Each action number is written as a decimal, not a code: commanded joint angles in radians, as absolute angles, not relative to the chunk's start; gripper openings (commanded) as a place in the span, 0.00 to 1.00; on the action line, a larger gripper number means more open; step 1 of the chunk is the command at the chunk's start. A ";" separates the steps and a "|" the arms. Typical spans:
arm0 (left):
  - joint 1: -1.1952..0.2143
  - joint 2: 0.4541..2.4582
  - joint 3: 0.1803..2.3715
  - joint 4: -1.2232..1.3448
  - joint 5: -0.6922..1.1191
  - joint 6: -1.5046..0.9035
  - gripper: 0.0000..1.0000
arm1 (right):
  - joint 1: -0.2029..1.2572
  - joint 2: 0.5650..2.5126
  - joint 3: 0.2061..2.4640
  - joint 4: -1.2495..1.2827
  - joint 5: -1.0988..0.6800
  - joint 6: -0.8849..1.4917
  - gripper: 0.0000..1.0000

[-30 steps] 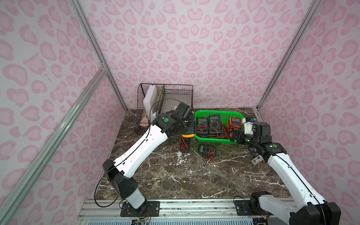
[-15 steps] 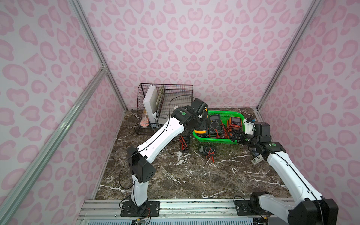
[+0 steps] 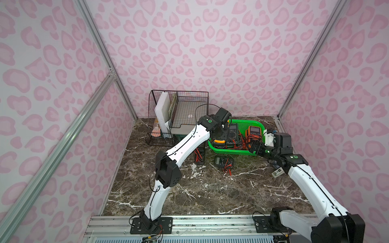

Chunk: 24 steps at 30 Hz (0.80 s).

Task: Put the multimeter into the basket
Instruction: Place the multimeter in the basket.

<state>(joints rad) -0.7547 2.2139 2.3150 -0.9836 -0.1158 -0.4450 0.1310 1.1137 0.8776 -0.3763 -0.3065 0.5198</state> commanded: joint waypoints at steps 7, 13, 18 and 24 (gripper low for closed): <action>-0.755 2.305 2.362 -0.939 -0.211 -0.373 0.00 | 0.133 1.099 0.870 -0.399 -0.310 0.529 0.99; -0.755 2.355 2.380 -0.946 -0.250 -0.346 0.00 | 0.134 1.092 0.864 -0.408 -0.305 0.523 0.99; -0.754 2.394 2.411 -0.949 -0.270 -0.336 0.00 | 0.133 1.095 0.858 -0.407 -0.312 0.520 0.99; -0.749 2.436 2.450 -0.941 -0.267 -0.344 0.01 | 0.133 1.104 0.869 -0.412 -0.314 0.507 0.99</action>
<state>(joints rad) -0.7517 2.4245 2.4363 -0.9695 -0.2550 -0.3424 0.1318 1.1019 0.8600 -0.4000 -0.3069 0.5217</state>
